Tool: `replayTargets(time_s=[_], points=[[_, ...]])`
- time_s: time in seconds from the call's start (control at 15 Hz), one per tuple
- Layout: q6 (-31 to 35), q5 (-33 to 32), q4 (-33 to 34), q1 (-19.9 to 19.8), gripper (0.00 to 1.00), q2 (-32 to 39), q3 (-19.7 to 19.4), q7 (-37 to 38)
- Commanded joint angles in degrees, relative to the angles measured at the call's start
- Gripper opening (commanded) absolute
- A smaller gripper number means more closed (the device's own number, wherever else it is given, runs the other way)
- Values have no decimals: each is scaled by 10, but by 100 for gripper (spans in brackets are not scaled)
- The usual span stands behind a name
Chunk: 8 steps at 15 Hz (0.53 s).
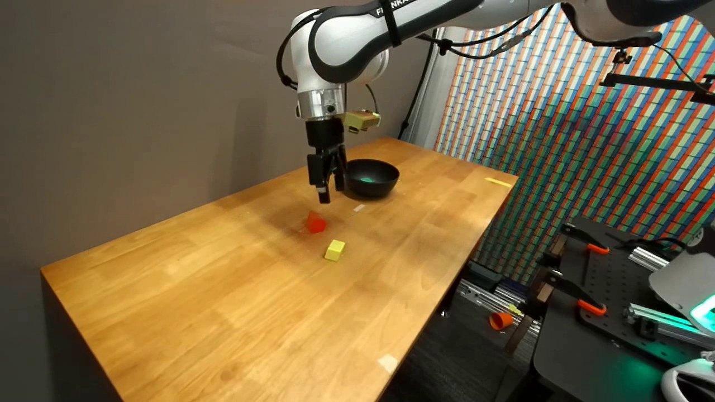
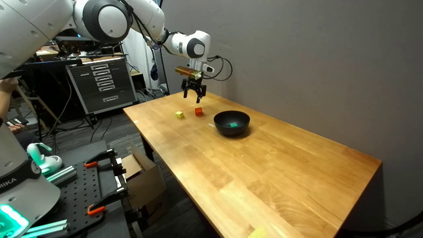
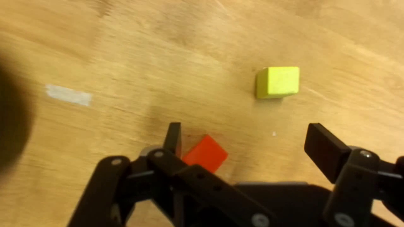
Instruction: Put the green and orange blocks in the bowl
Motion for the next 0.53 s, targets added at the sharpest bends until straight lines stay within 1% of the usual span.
replayTargets(time_s=[0.0,0.2,0.47], points=[[1,16,45,17,100,43,16,-47],[11,-11,66,41,100,73,3,-71],[59,-67,84,64,100,100,-19,-74]])
